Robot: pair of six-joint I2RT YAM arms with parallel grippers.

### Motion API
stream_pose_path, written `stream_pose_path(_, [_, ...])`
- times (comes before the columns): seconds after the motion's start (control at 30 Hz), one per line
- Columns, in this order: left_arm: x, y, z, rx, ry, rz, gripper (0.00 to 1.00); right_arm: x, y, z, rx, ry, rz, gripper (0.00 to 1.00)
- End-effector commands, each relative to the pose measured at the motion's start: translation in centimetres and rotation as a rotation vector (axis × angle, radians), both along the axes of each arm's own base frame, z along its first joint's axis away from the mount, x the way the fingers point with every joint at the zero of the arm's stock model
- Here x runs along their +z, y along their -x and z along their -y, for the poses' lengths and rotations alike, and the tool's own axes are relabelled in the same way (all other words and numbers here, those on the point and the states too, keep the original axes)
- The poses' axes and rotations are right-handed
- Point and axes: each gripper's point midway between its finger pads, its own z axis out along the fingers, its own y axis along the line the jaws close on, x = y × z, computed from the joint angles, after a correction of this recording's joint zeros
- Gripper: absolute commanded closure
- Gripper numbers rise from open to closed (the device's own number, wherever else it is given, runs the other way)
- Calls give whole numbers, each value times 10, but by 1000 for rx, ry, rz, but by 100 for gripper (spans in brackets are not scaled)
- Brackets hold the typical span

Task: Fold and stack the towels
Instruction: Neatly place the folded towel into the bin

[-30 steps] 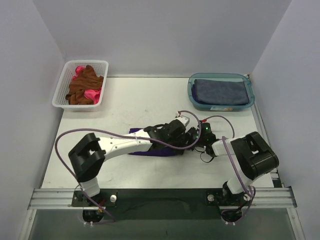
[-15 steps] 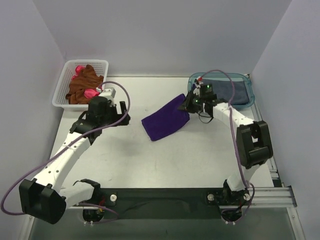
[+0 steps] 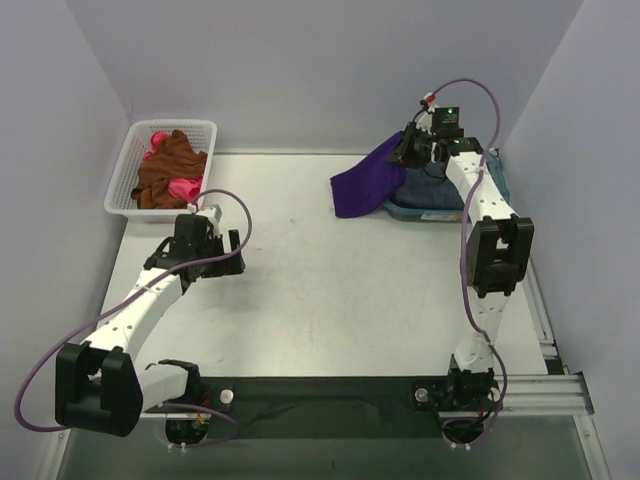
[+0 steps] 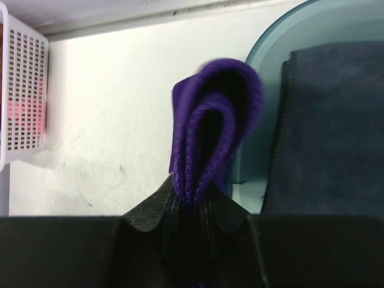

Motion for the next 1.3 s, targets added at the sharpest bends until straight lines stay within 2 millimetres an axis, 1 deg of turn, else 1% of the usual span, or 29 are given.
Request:
stream_pose_path(0.0, [12, -14, 0, -10, 28, 47, 3, 30, -1, 16, 23, 6, 36, 100])
stream_pose_path(0.03, [11, -15, 0, -10, 29, 45, 3, 35, -2, 20, 28, 19, 54, 100])
stream_pose_path(0.07, [11, -14, 0, -9, 29, 42, 3, 46, -6, 25, 24, 30, 81, 100])
stream_pose_path(0.17, [8, -14, 0, -12, 32, 32, 3, 59, -4, 43, 18, 58, 98, 100])
stream_pose_path(0.2, [6, -14, 1, -13, 32, 26, 2, 71, -6, 46, 21, 60, 123, 100])
stream_pose_path(0.23, [7, -15, 0, -11, 32, 26, 3, 74, -5, 51, 28, 59, 127, 100])
stream_pose_path(0.27, [5, -14, 0, -11, 31, 20, 2, 76, -3, 49, 54, 64, 131, 100])
stream_pose_path(0.3, [4, -14, 1, -12, 34, 13, 3, 82, -5, 62, 44, 64, 145, 100])
stream_pose_path(0.33, [2, -13, 1, -14, 33, 7, 3, 84, -5, 71, 39, 63, 149, 100])
stream_pose_path(0.47, [-3, -13, 2, -15, 35, -10, 3, 84, -6, 90, 35, 63, 152, 100])
stream_pose_path(0.6, [-5, -13, 1, -15, 28, -20, 3, 82, -8, 104, 37, 70, 160, 100])
stream_pose_path(0.63, [-6, -13, 0, -10, 26, -23, 3, 87, -9, 108, 30, 69, 172, 100])
stream_pose_path(0.8, [-8, -13, -3, 0, 16, -26, 3, 94, -10, 125, 25, 65, 193, 100])
stream_pose_path(1.0, [-11, -13, -3, 4, 15, -35, 3, 93, -8, 134, 44, 83, 203, 100])
stream_pose_path(1.17, [-12, -13, -2, 1, 18, -39, 3, 95, -7, 141, 42, 88, 212, 100])
stream_pose_path(1.27, [-13, -14, -3, 3, 15, -41, 3, 100, -5, 144, 42, 87, 224, 100])
